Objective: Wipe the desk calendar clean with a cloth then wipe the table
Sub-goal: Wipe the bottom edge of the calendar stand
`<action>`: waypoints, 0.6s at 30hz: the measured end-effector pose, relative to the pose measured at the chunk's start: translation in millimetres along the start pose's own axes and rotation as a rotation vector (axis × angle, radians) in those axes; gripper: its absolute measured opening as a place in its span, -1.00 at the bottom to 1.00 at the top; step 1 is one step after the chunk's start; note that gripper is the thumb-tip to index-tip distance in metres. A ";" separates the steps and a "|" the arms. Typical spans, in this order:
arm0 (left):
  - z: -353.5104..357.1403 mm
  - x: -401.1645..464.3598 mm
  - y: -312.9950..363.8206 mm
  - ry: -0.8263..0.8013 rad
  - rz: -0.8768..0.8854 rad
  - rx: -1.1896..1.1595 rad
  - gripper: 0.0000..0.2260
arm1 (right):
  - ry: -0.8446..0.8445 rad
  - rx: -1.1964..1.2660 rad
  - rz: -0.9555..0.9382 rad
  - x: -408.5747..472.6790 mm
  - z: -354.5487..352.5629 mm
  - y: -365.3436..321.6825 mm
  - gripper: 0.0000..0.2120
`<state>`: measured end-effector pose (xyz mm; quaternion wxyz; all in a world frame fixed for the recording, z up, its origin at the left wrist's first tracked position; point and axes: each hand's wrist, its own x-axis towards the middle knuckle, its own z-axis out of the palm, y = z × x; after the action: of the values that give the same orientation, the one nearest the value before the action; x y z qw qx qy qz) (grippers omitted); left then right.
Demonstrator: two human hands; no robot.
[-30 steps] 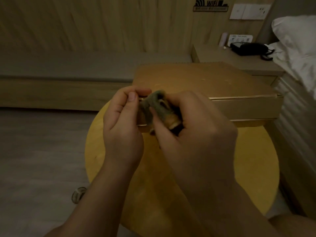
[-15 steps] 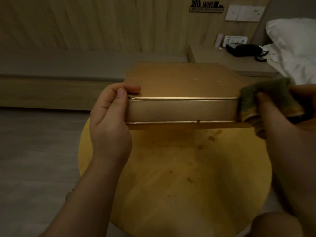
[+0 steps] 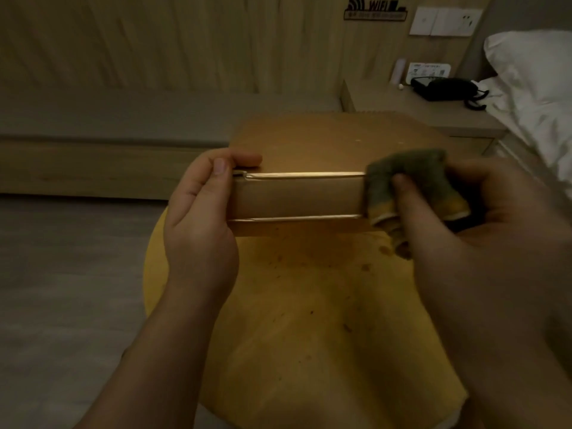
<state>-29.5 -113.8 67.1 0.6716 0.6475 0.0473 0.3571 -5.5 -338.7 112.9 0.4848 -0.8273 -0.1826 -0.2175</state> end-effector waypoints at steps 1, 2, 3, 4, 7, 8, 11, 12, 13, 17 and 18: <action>-0.1 -0.3 0.3 -0.001 -0.002 0.000 -0.69 | 0.043 -0.019 -0.062 -3.8 11.2 -6.1 -0.88; 0.4 -0.8 0.9 -0.004 0.004 0.006 -0.68 | 0.110 -0.044 -0.124 -10.3 26.3 -11.4 -0.86; 1.4 -1.7 1.6 -0.011 0.014 0.011 -0.67 | 0.174 -0.086 -0.190 -16.0 40.1 -17.3 -0.84; 2.7 -2.6 2.1 -0.019 0.020 0.005 -0.66 | 0.204 -0.100 -0.266 -19.7 51.0 -18.2 -0.82; 4.5 -4.0 3.3 -0.032 -0.013 -0.085 -0.62 | -0.040 -0.110 -0.209 -11.3 78.1 -19.1 -0.76; 4.0 -4.4 3.9 -0.035 -0.015 -0.106 -0.62 | -0.157 -0.143 -0.174 -8.8 85.6 -17.6 -0.71; 0.9 -3.9 4.3 -0.014 -0.011 -0.096 -0.60 | -0.214 -0.295 -0.189 -6.1 96.4 -8.8 -0.68; 0.3 -3.2 4.5 -0.005 -0.011 -0.088 -0.61 | -0.207 -0.287 -0.184 -5.0 94.6 -8.0 -0.68; -0.3 -2.4 4.5 -0.004 -0.010 -0.081 -0.63 | -0.177 -0.259 -0.179 -4.8 91.5 -7.5 -0.69; -3.3 1.9 2.3 -0.015 -0.001 -0.032 -0.71 | 0.104 -0.167 -0.306 -14.9 67.0 -14.2 -0.81; -3.3 2.2 2.0 -0.017 -0.006 -0.014 -0.71 | 0.173 -0.202 -0.334 -14.8 54.9 -12.0 -0.81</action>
<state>-30.4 -110.1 69.3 0.6775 0.6457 0.0411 0.3499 -14.1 -286.1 89.7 0.3704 -0.8081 -0.2521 -0.3823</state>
